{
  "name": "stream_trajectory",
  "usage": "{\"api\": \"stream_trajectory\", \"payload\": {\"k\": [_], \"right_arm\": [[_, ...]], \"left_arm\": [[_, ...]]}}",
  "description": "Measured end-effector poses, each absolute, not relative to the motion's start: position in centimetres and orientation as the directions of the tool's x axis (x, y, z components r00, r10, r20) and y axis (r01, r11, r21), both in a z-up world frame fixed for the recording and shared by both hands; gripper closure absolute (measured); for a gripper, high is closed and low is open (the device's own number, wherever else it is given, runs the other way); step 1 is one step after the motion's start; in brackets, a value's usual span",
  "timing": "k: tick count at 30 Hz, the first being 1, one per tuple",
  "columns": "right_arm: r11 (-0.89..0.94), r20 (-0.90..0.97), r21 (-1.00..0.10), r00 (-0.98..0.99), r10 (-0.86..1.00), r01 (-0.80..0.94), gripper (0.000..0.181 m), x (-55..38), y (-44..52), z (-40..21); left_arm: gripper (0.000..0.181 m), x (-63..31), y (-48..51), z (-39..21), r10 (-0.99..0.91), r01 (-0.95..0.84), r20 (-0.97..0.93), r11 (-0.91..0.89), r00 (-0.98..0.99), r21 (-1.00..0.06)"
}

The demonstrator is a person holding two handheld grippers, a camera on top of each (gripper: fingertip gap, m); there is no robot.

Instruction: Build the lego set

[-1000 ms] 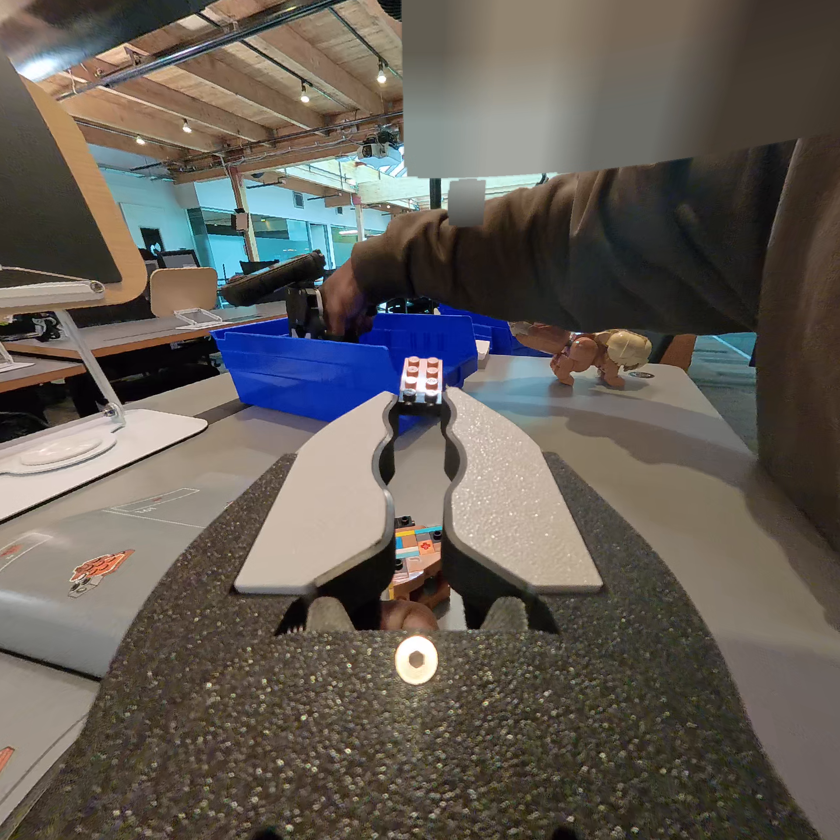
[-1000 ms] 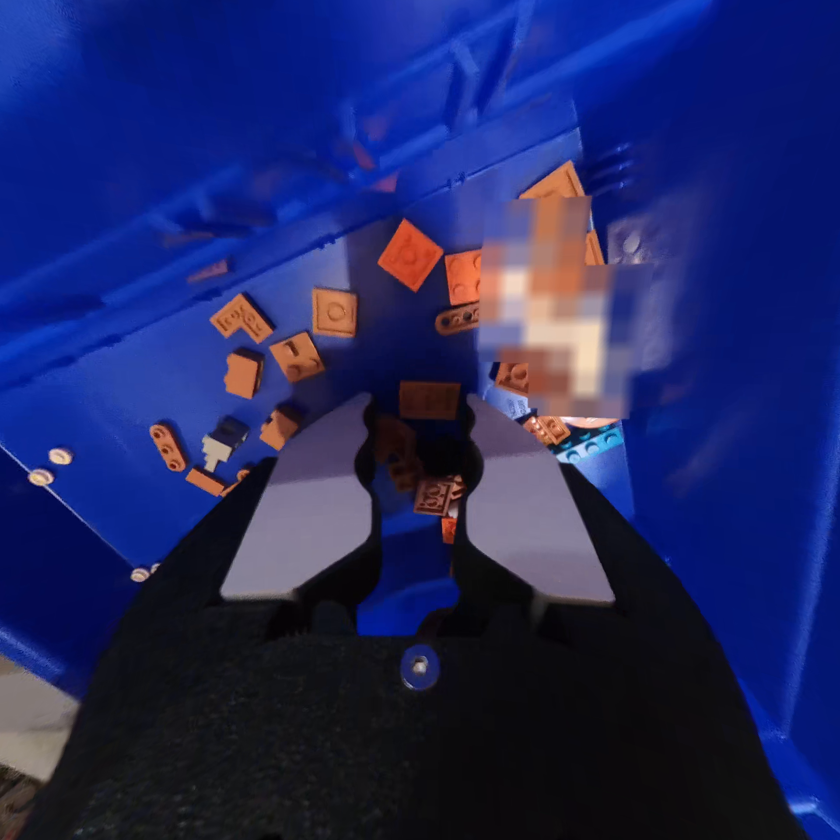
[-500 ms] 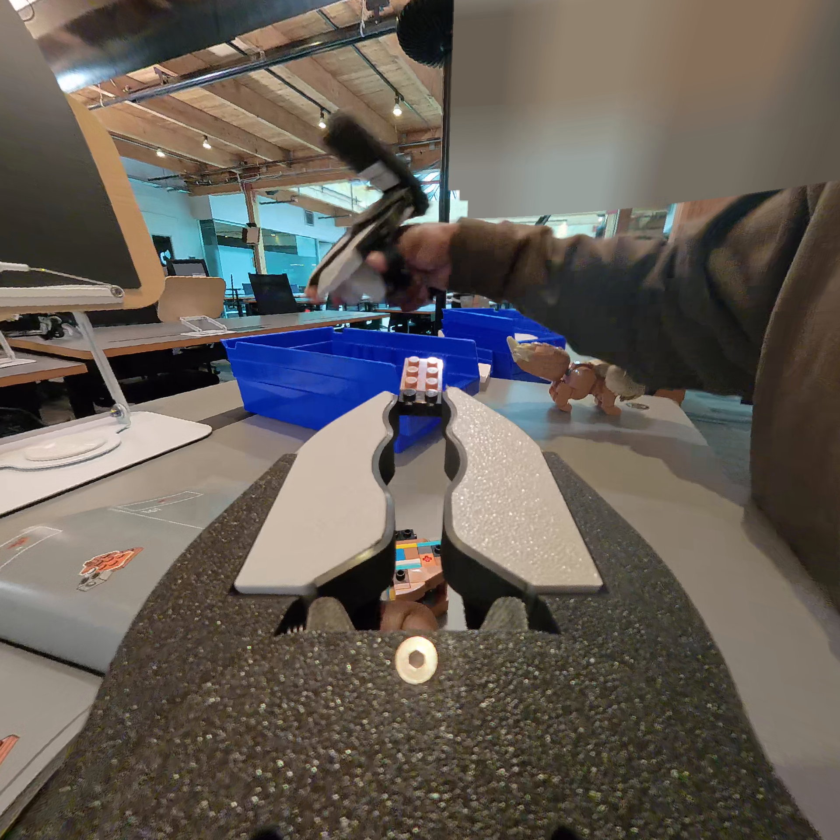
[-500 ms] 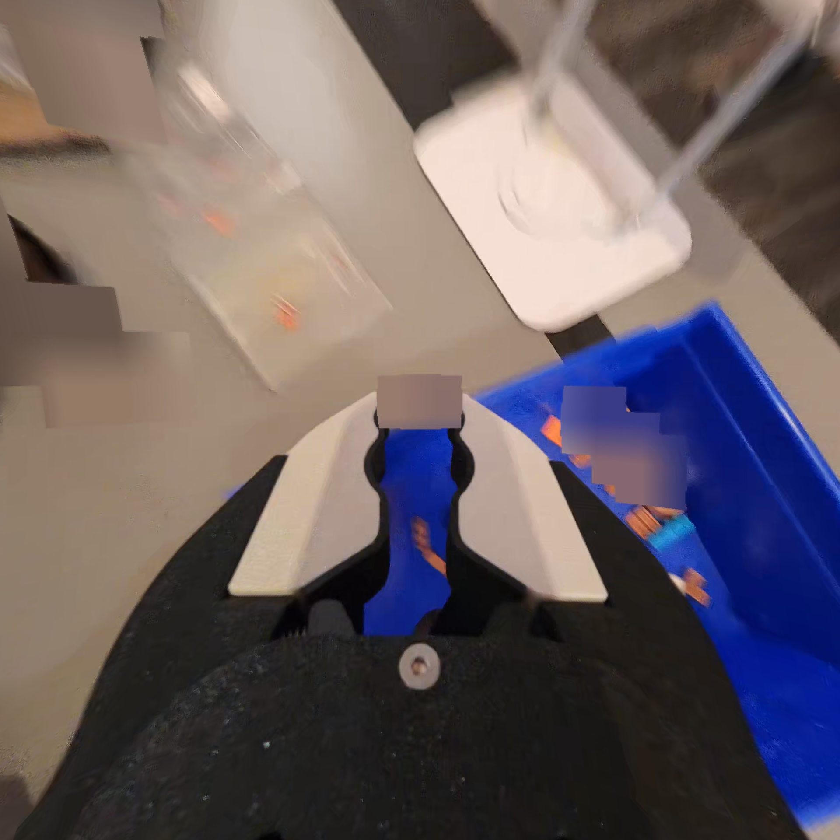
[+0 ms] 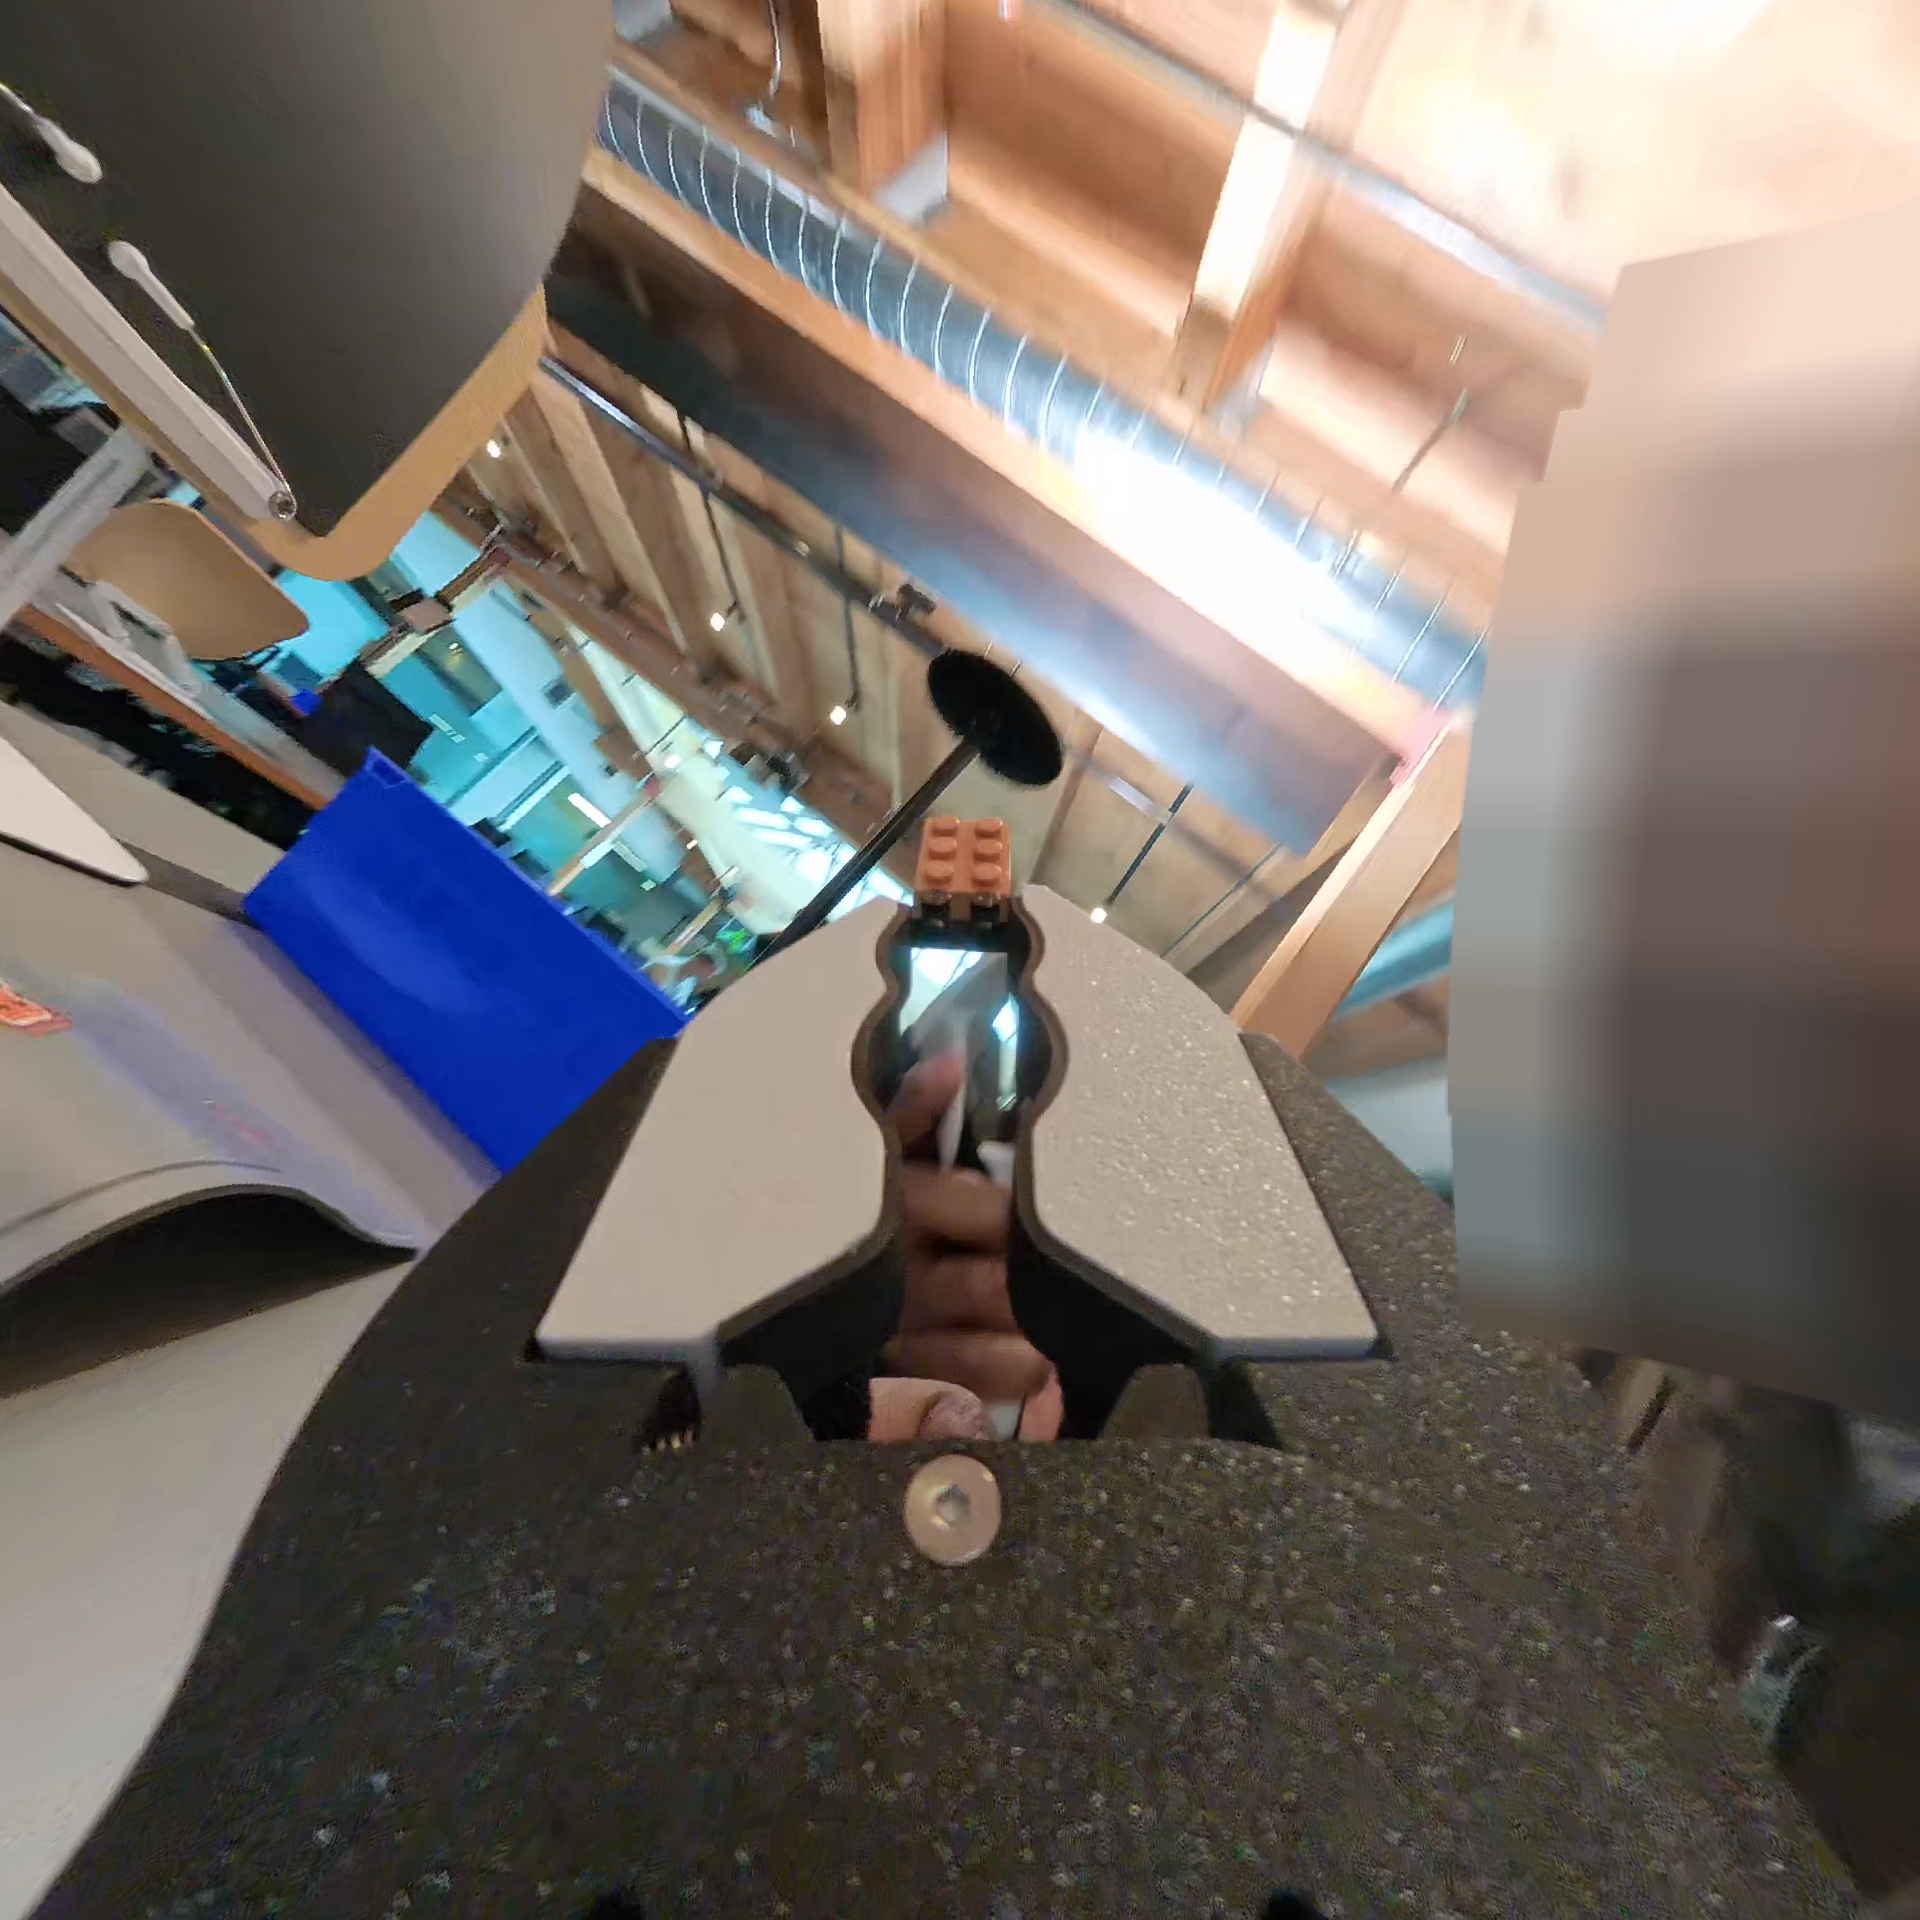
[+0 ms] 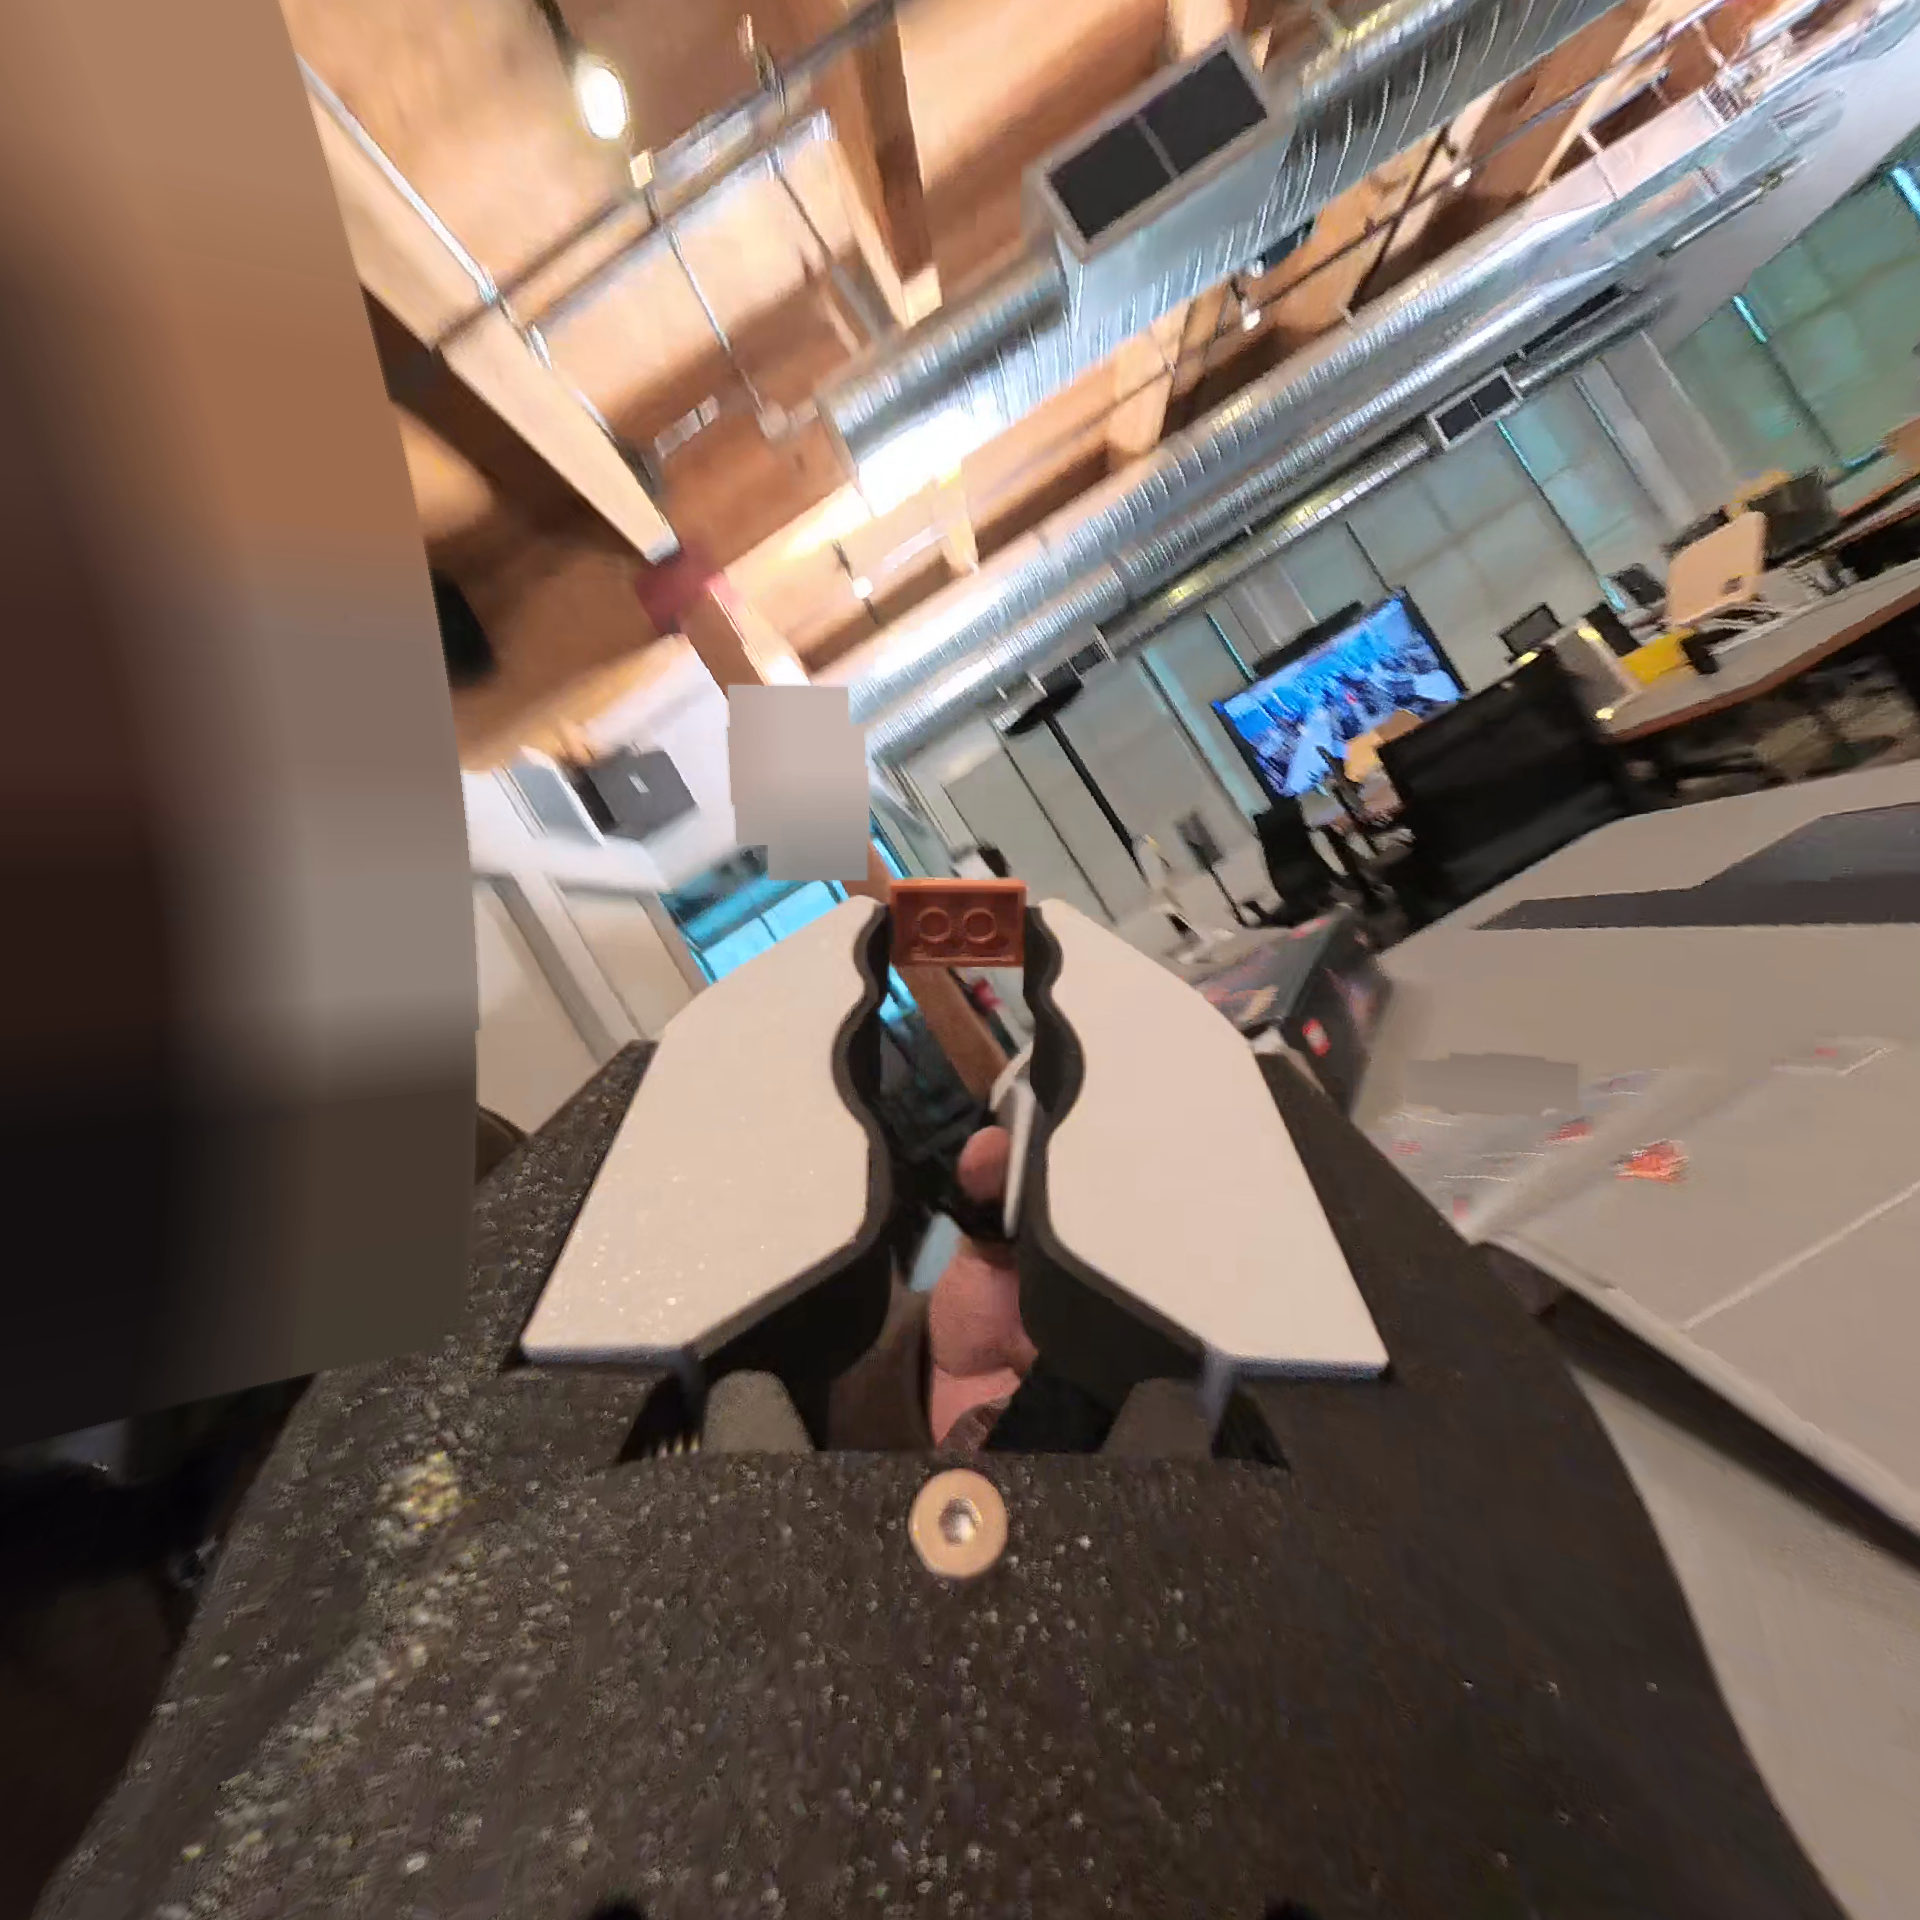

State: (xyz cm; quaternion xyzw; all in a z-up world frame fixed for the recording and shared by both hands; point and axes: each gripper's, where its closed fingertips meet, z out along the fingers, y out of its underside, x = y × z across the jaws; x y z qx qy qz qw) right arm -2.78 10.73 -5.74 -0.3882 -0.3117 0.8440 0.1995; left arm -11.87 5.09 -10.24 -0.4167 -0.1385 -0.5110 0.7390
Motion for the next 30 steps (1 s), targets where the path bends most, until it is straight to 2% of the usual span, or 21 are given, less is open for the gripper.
{"api": "stream_trajectory", "payload": {"k": [3,9,16,20,26,30], "right_arm": [[-0.803,-0.591,-0.593,-0.644,0.485,-0.06,0.157,-3.4,10.3,-7.1],[-0.816,-0.614,-0.578,-0.642,0.46,-0.032,0.157,-3.7,9.8,-8.4],[-0.81,-0.619,-0.587,-0.639,0.456,-0.01,0.157,-3.8,9.6,-9.1],[-0.802,-0.612,-0.597,-0.643,0.461,-0.007,0.157,-3.6,9.4,-9.2],[-0.789,-0.581,-0.614,-0.67,0.461,-0.011,0.157,-2.9,8.8,-9.1],[-0.789,-0.569,-0.615,-0.693,0.443,0.001,0.157,-2.6,8.3,-9.0]], "left_arm": [[0.164,-12.4,4.6,-9.9,-0.674,0.906,0.635,0.132,0.379,-0.401],[0.164,-12.6,4.6,-10.0,-0.694,0.932,0.644,0.114,0.322,-0.343],[0.164,-12.3,4.7,-10.0,-0.695,0.925,0.637,0.109,0.333,-0.364],[0.164,-11.3,4.7,-9.7,-0.683,0.884,0.608,0.122,0.404,-0.451],[0.164,-6.9,4.6,-9.3,-0.627,0.616,0.388,0.19,0.675,-0.765],[0.164,-5.6,4.6,-9.5,-0.606,0.506,0.296,0.209,0.739,-0.837]]}}
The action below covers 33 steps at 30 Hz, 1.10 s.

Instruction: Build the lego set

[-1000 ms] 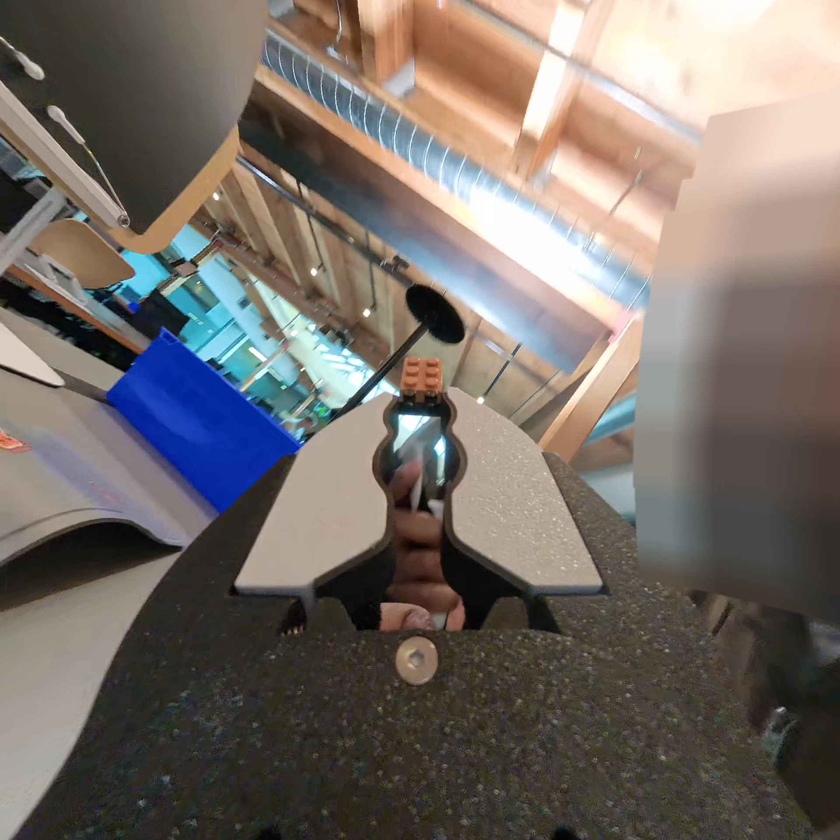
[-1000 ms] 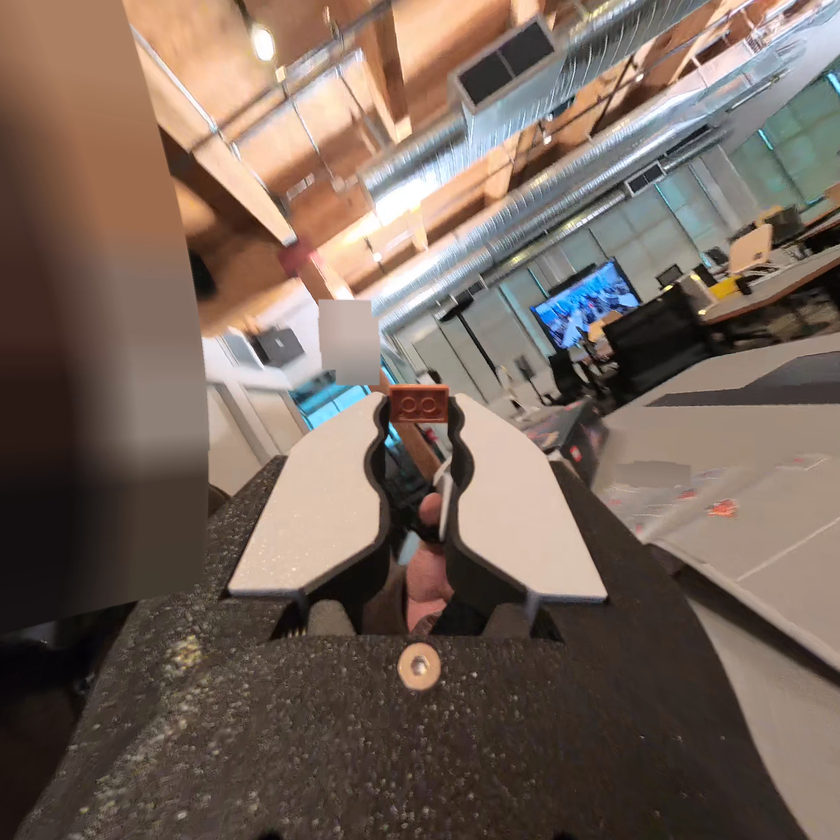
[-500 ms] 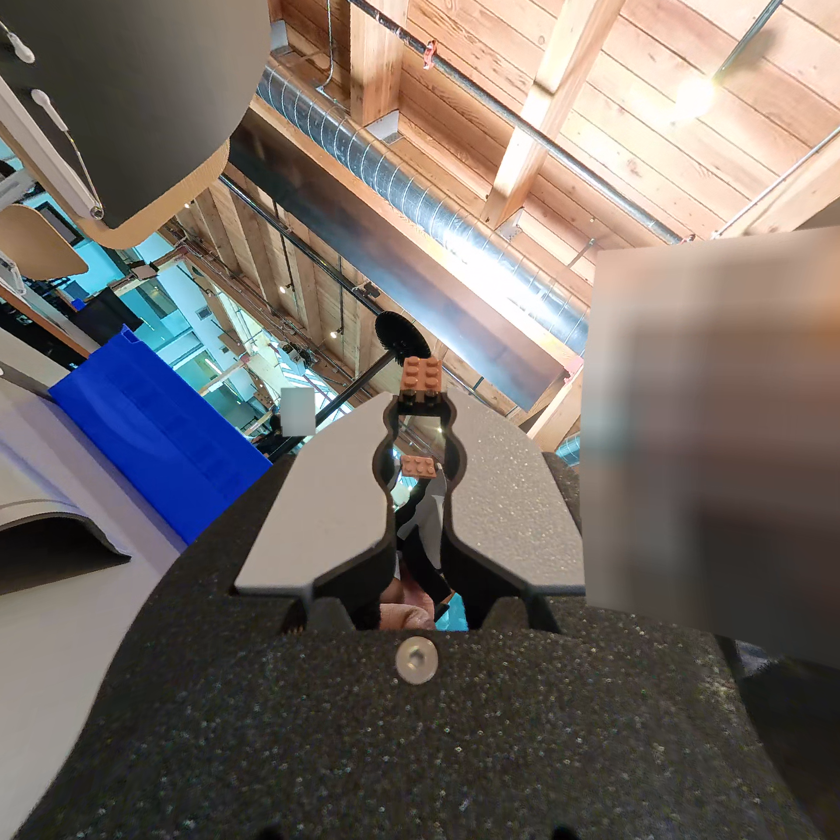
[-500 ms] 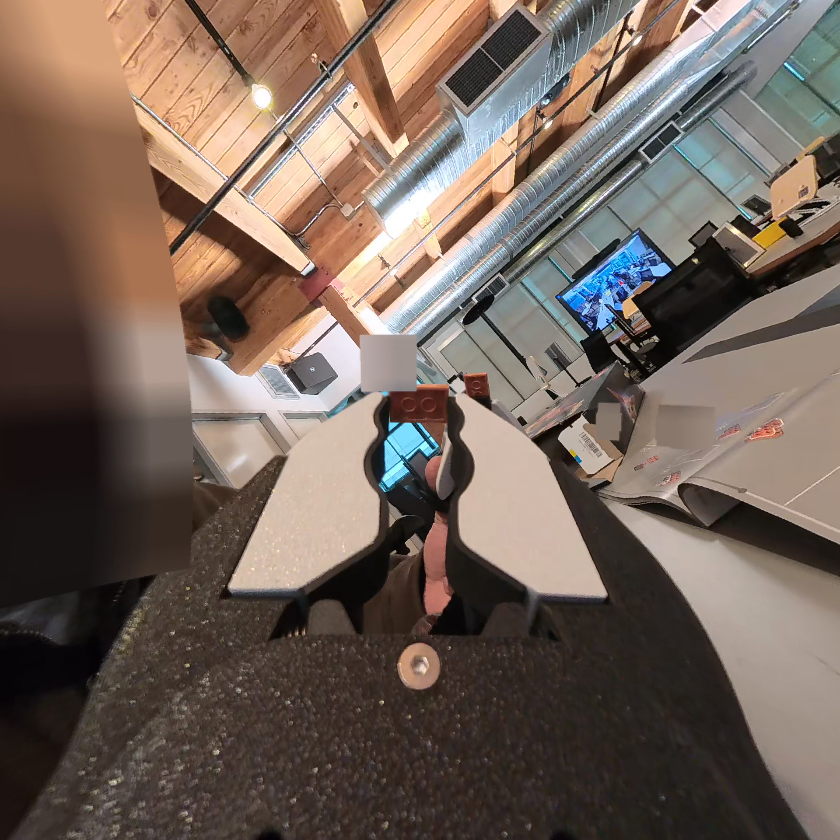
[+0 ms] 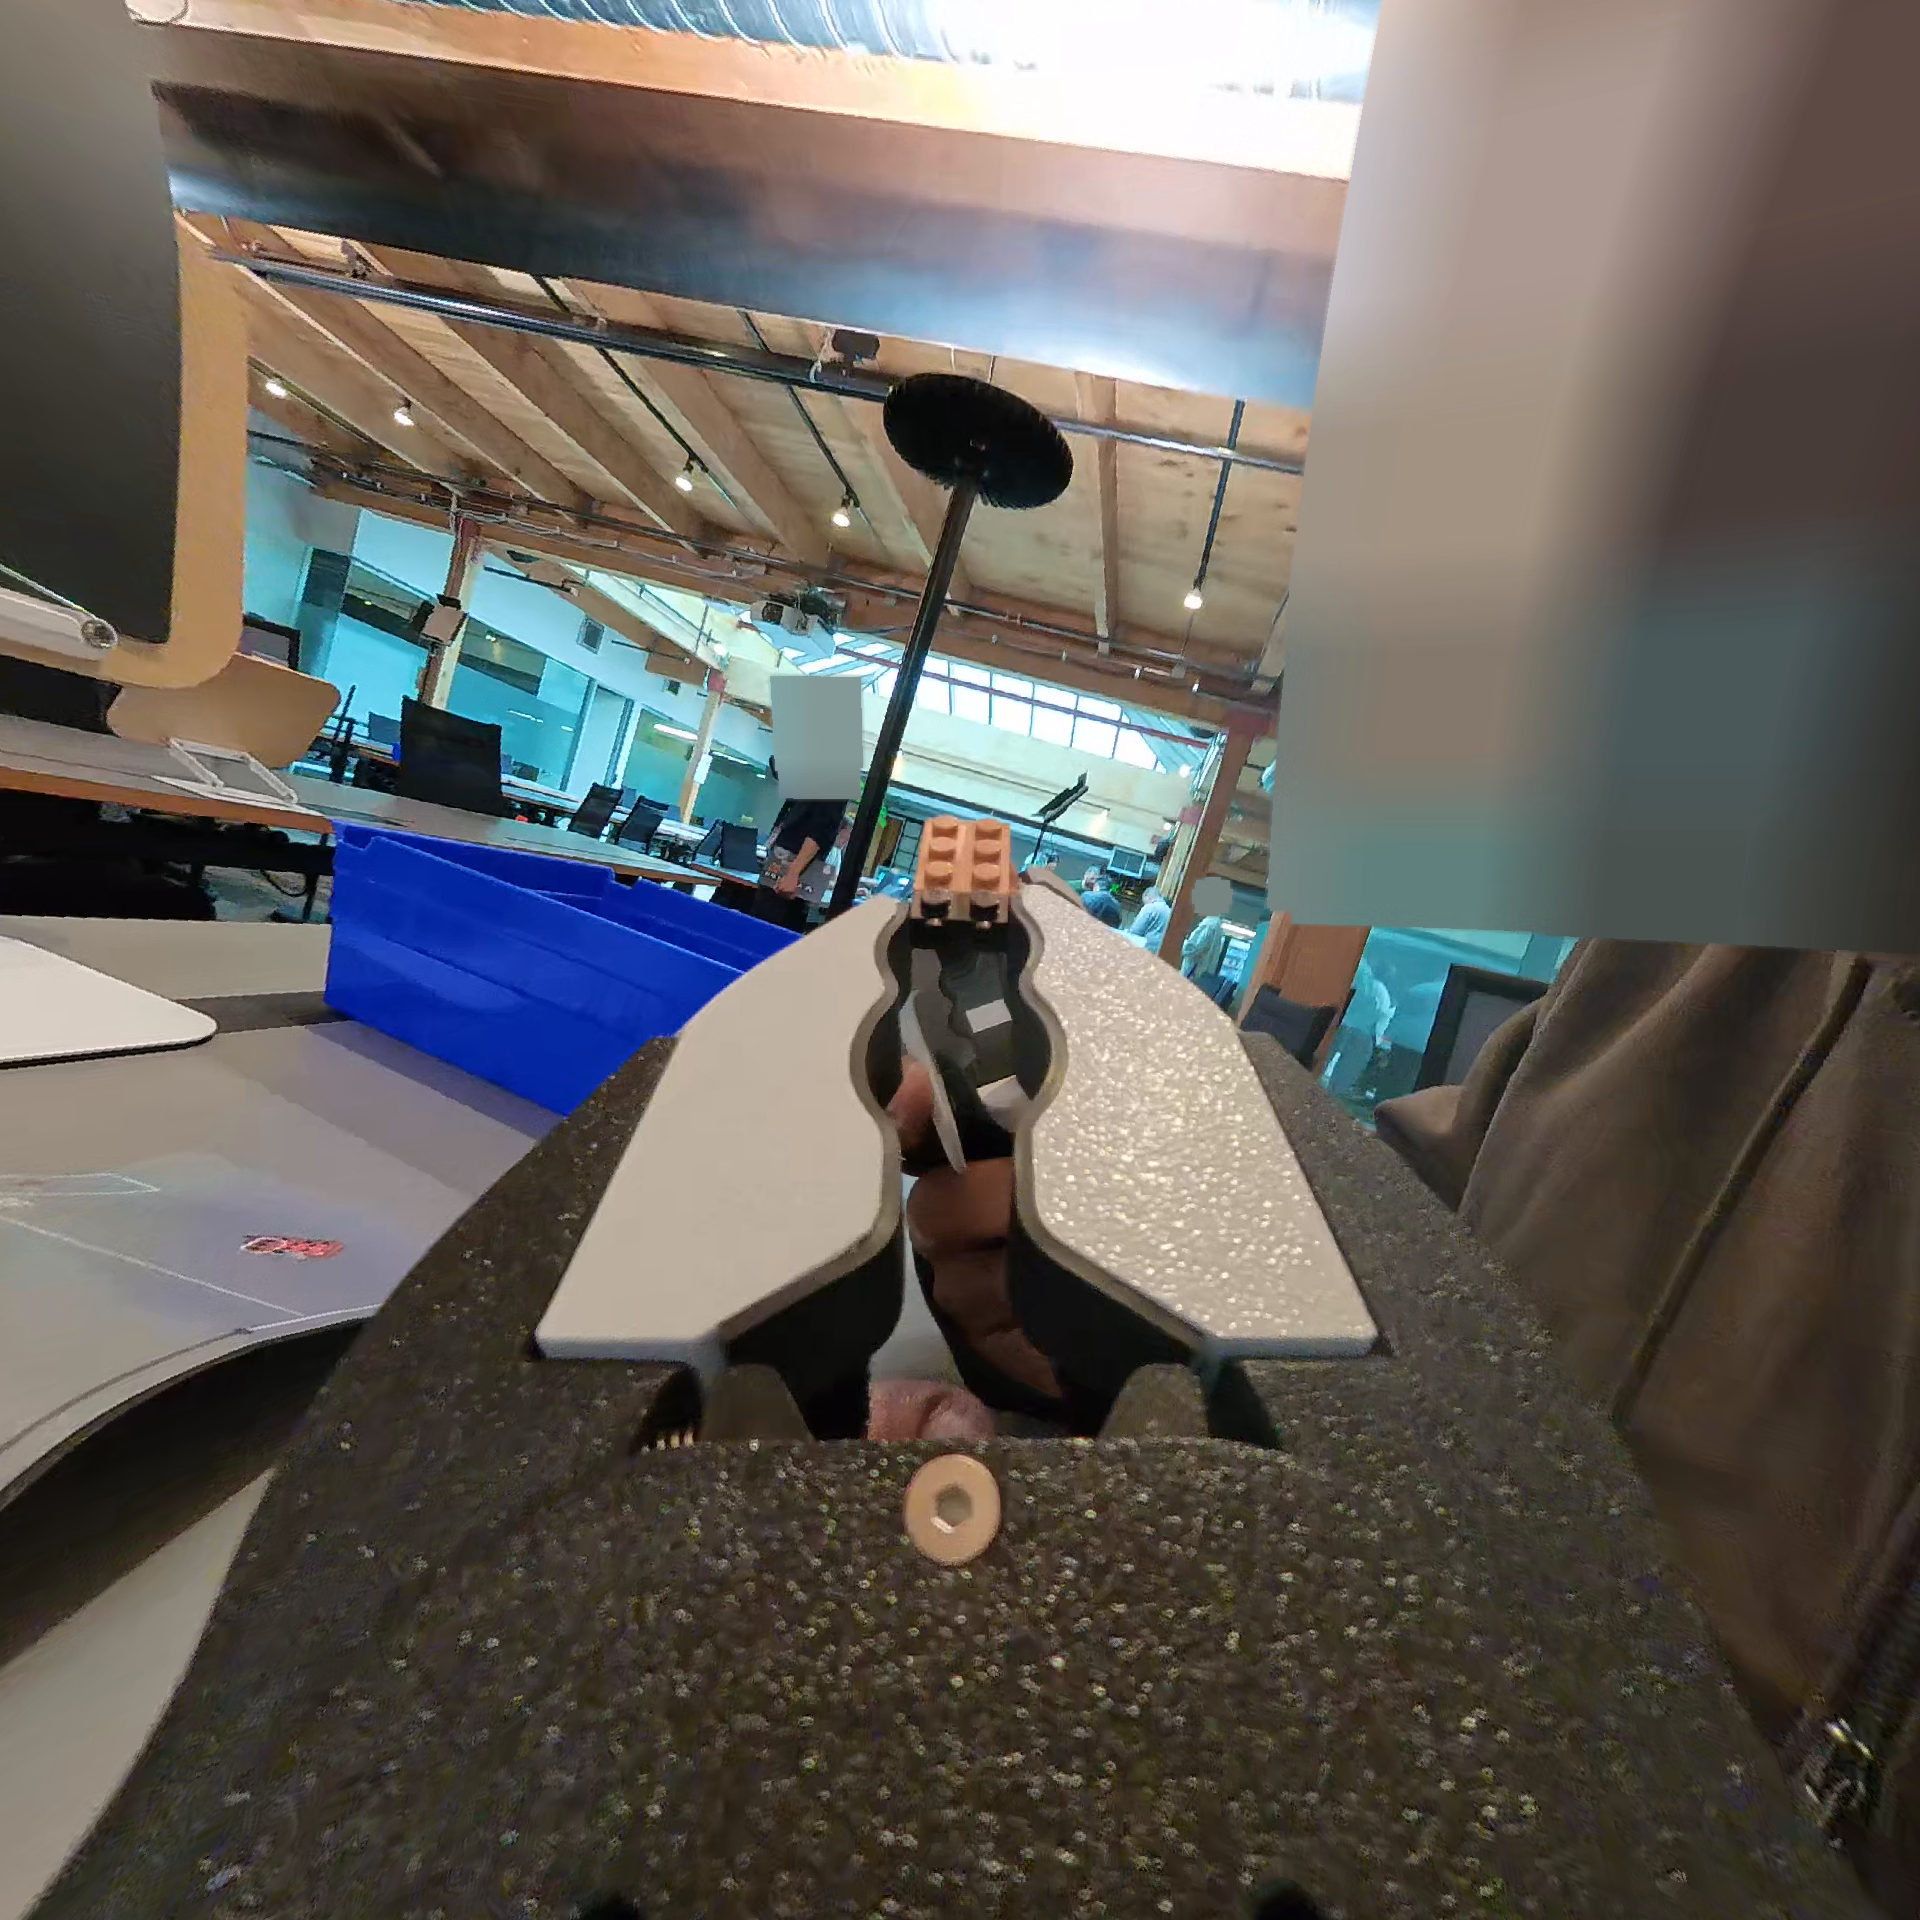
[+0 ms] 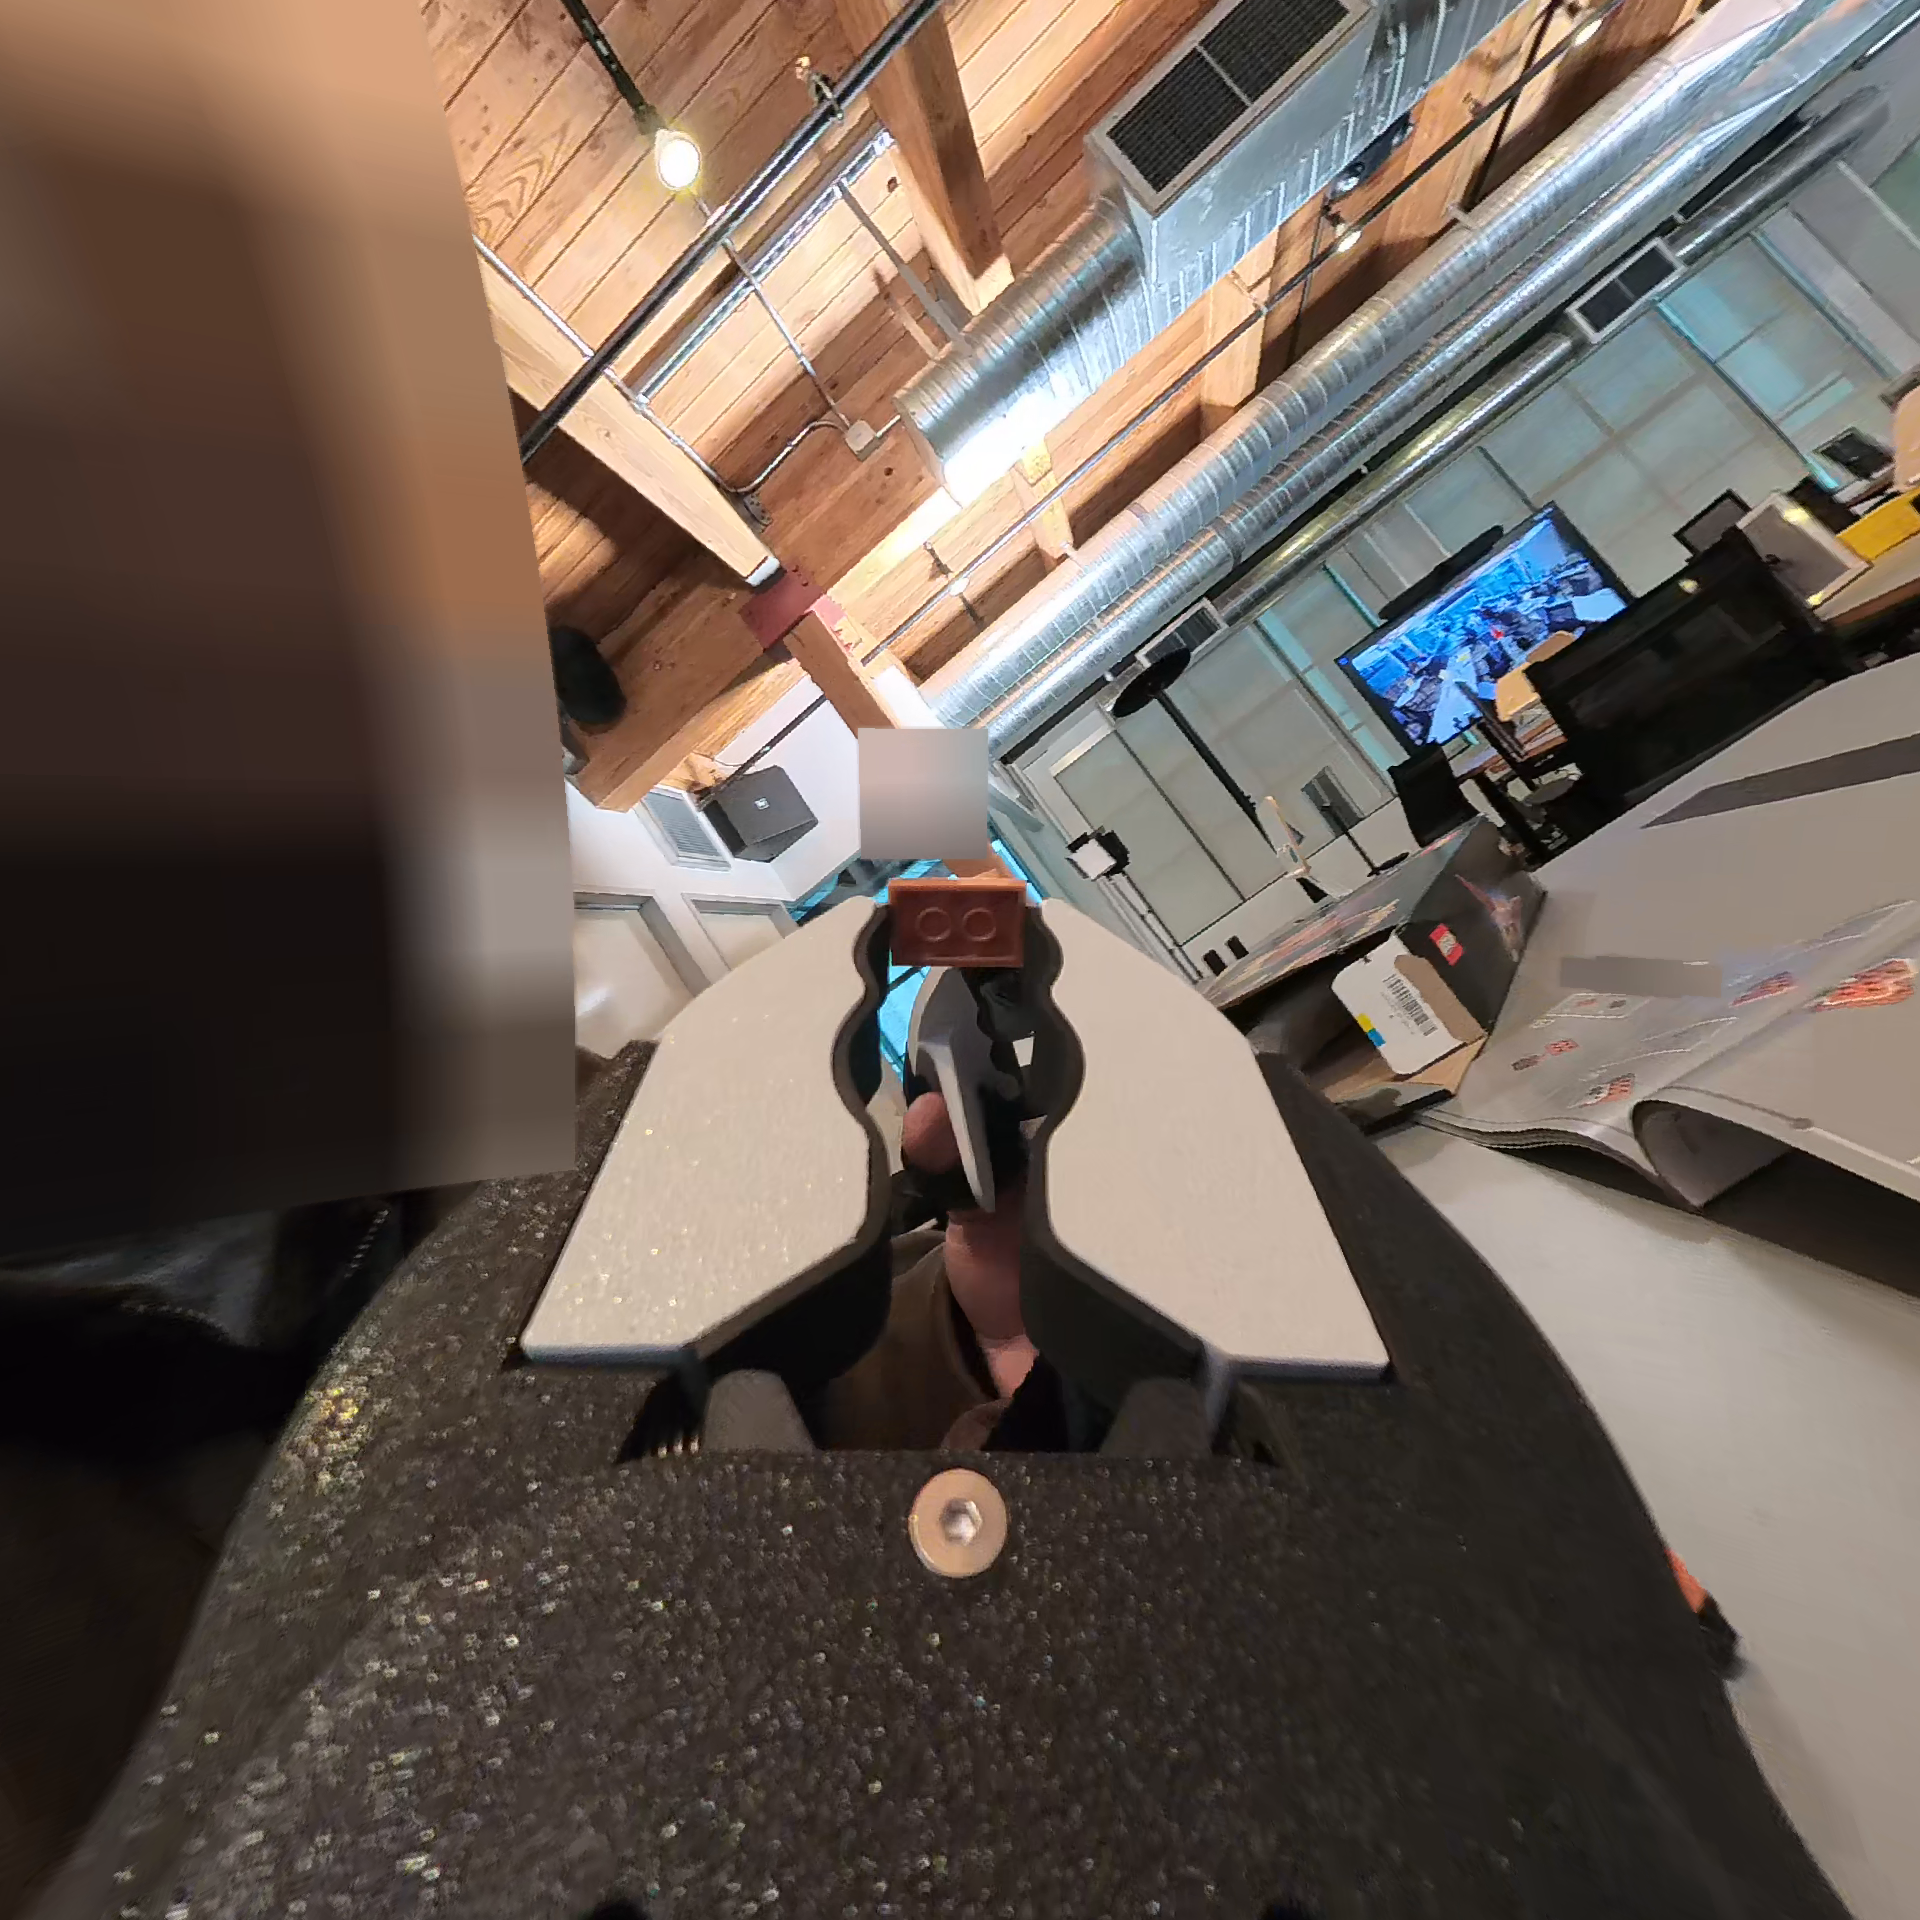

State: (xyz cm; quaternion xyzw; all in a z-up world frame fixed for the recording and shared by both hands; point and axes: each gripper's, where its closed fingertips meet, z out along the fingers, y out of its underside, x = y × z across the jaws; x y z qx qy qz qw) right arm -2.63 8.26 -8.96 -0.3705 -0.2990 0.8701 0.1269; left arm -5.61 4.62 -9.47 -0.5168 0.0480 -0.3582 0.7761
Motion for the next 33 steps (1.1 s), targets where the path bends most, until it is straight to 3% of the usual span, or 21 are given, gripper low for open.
{"api": "stream_trajectory", "payload": {"k": [33], "right_arm": [[-0.783,-0.564,-0.622,-0.707,0.428,0.022,0.157,-2.6,7.6,-9.33]], "left_arm": [[0.164,-5.46,4.87,-9.72,-0.595,0.494,0.3,0.192,0.746,-0.848]]}}
